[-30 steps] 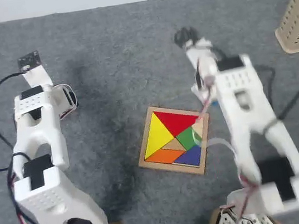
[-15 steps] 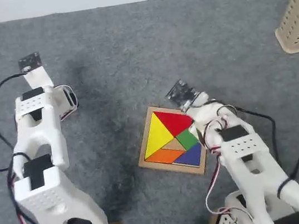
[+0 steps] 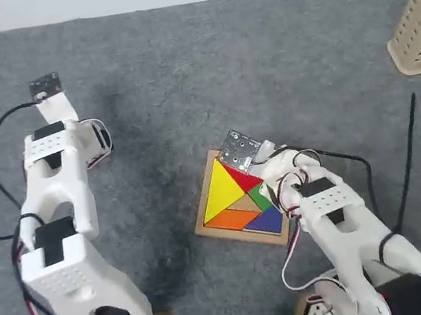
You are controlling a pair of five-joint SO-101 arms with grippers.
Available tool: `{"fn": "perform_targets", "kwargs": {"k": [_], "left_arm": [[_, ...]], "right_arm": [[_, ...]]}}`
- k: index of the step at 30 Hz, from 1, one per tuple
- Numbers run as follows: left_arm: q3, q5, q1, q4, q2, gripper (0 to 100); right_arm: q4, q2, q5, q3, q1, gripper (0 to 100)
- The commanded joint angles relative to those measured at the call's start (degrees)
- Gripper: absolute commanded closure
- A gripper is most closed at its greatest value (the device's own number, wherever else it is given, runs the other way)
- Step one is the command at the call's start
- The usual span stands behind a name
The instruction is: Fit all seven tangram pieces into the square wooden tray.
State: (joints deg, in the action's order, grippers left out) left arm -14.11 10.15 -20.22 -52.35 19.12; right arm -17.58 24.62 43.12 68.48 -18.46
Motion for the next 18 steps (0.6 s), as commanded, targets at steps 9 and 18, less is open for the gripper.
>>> {"fn": "perform_targets", "kwargs": {"k": [9,18], "left_arm": [[0.2,0.2,0.5,1.1,-0.7,83],[0.2,0.2,0.5,1.1,-0.7,83]], "right_arm": [[1.1,-0.3,1.1,-0.4,-0.1,90.8],[-0.8,0.4,0.7,-0.4,-0.5,90.8]]}}
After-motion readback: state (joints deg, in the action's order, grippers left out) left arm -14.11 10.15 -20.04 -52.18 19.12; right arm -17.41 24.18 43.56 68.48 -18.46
